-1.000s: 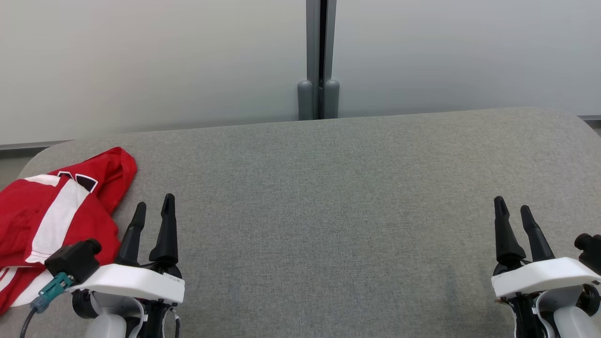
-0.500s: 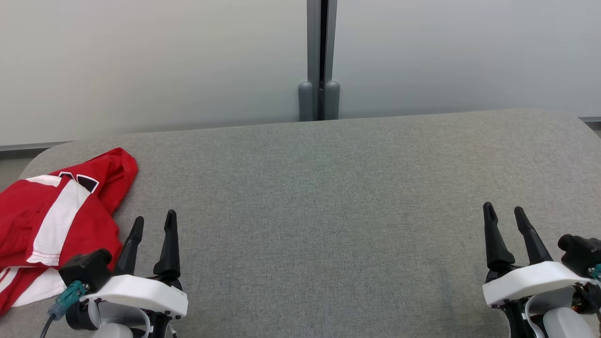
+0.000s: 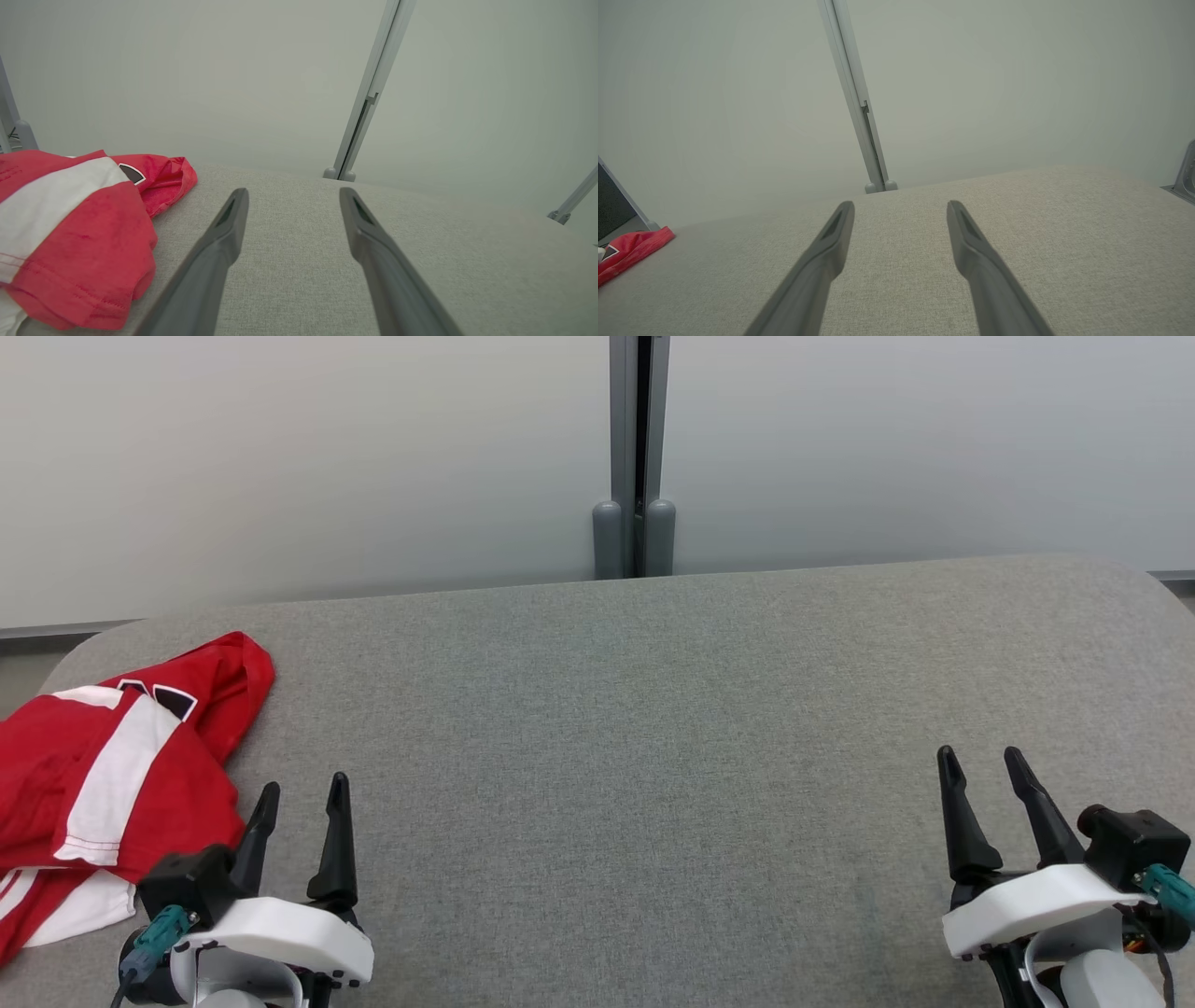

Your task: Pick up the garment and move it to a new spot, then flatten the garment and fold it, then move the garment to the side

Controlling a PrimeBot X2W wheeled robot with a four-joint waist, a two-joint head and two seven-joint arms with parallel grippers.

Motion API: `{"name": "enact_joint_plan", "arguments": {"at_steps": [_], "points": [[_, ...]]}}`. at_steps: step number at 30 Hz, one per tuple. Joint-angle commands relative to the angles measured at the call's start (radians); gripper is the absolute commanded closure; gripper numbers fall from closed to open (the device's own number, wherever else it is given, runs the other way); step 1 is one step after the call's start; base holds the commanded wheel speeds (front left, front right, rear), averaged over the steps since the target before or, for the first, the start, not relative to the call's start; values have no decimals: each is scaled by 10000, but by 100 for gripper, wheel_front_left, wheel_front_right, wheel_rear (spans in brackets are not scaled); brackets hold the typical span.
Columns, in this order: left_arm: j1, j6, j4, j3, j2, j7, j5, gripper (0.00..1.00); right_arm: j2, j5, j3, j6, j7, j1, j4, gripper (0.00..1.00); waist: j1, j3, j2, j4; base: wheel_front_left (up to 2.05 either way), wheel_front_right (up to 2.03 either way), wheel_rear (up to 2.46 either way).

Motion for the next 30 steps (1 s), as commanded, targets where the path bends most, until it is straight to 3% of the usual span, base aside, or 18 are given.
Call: {"name": "enact_joint_plan", "arguments": {"at_steps": [1, 30], "points": [[-115, 38, 4, 41, 55, -89, 281, 0, -93, -194, 60, 3, -124, -160, -13, 0, 0, -1, 0, 8, 0, 0, 0], [-276, 21, 686, 213, -4, -647, 2267, 0, -142, -989, 394, 4, -664, -157, 480, 0, 0, -130, 0, 71, 0, 0, 0]]}}
